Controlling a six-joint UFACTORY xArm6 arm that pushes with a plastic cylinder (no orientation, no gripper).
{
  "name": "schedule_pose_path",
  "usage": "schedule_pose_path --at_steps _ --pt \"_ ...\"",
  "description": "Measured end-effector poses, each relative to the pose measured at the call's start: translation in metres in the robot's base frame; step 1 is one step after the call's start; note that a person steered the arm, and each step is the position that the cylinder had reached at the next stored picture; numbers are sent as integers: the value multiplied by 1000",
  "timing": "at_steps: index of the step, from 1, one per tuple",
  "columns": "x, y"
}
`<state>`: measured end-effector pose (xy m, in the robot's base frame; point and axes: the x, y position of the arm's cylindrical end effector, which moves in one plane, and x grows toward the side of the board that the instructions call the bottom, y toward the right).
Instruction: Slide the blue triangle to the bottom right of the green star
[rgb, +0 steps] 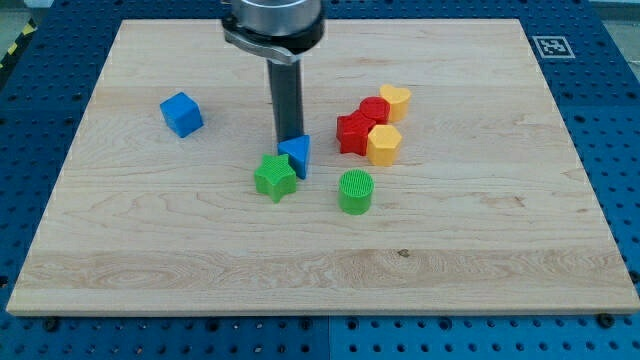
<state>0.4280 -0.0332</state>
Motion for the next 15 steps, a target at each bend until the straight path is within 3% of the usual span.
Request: schedule_pose_path --at_steps 4,9,10,12,15 --pt "1 -41" --pt "23 -12" --pt "11 4" --pt "27 57" --pt "25 33"
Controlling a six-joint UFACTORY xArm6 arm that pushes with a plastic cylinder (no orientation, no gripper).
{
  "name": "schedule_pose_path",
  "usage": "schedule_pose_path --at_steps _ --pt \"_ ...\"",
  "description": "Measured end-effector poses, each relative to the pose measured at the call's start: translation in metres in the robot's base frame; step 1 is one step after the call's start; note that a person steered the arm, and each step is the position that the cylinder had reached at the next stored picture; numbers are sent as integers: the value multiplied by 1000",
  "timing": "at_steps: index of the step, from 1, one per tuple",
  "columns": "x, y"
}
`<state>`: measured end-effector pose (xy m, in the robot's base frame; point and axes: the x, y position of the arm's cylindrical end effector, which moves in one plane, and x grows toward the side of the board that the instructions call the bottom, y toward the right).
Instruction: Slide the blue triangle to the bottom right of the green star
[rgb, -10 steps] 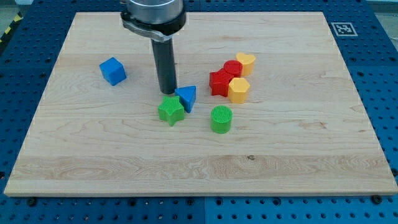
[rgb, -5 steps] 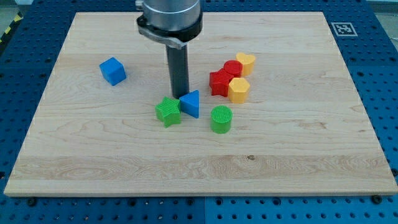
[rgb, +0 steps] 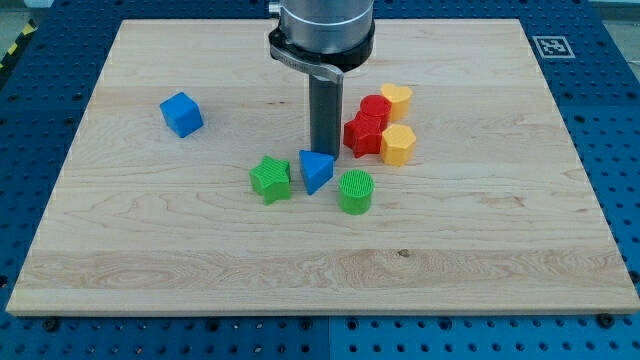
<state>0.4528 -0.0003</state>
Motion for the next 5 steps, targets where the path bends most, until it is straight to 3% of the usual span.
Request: schedule_pose_path --at_steps 4,5 --pt "28 -16" --pt "15 -13"
